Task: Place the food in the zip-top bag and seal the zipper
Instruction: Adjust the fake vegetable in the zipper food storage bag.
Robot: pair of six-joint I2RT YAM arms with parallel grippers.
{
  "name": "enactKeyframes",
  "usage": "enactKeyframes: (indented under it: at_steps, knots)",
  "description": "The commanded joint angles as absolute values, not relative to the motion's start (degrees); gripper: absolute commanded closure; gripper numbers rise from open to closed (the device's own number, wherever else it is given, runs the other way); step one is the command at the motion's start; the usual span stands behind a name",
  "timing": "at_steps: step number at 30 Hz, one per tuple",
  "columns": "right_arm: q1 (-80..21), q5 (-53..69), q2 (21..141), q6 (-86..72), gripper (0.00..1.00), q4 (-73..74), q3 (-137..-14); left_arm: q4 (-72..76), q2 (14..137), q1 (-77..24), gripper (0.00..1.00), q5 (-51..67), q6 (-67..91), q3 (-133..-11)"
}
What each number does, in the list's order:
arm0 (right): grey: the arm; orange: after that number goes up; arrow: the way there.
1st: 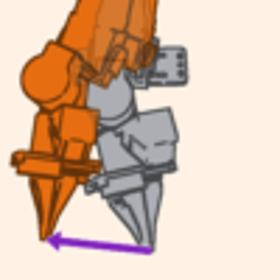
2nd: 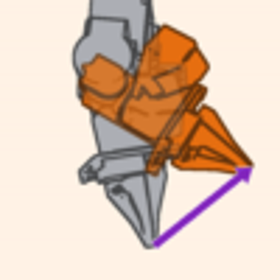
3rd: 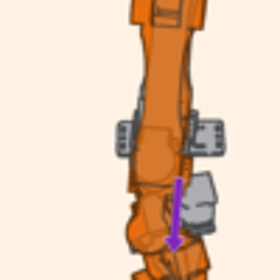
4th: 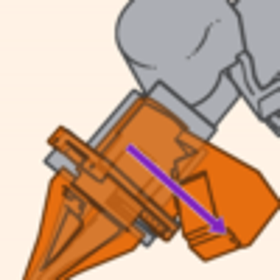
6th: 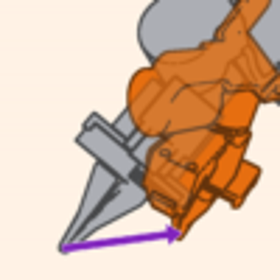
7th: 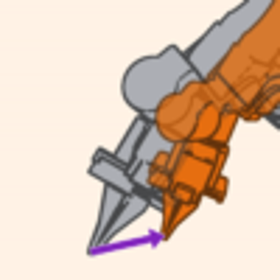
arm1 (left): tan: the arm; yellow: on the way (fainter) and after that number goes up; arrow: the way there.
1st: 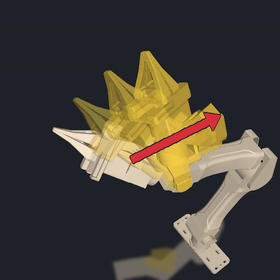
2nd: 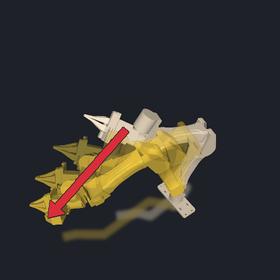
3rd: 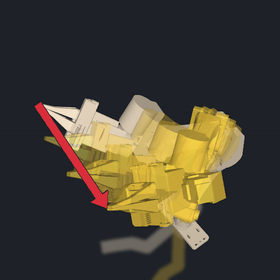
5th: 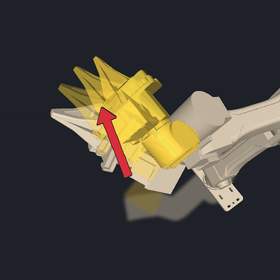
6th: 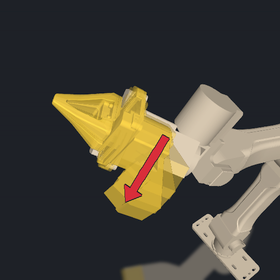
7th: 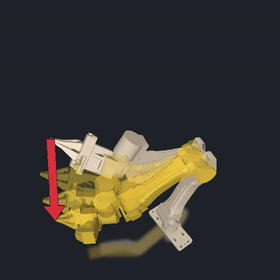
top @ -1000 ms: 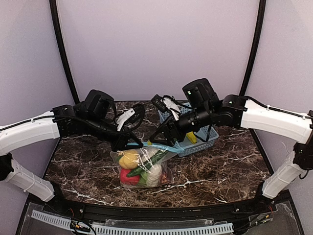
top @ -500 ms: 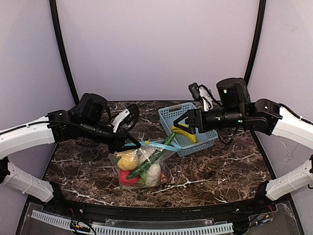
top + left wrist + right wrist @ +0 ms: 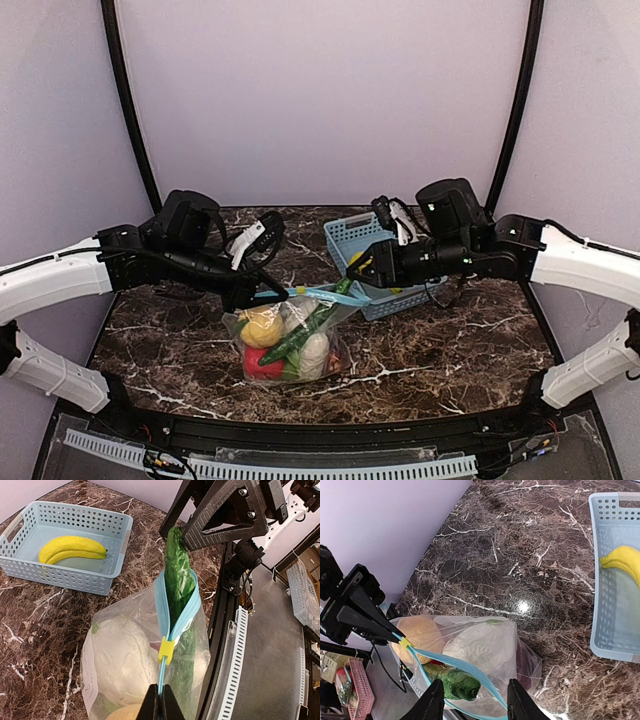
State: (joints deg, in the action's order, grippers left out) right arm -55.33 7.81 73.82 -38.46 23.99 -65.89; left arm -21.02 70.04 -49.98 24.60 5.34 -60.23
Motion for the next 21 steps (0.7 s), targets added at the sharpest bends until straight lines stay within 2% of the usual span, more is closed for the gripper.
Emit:
enactKeyframes:
  at_steps: [1,10,14,21]
  knots:
    - [-55.11,10.35,75.31,-39.39,0.62,19.42,-65.08,-18.99,68.99,-49.78,0.99,24.7,5.17,-59.92]
    - [-55.26,13.9,77.75,-34.47,0.91,15.2,-66.6,-18.95,68.67,-49.83,0.99,24.3,5.12,-59.94]
    - [-55.75,15.09,78.31,-32.66,1.0,14.04,-67.19,-18.97,68.6,-49.83,0.99,24.08,5.2,-60.1]
    - [-57.35,17.63,80.7,-24.18,1.0,12.27,-69.86,-18.54,68.64,-49.81,0.99,24.16,5.3,-60.05]
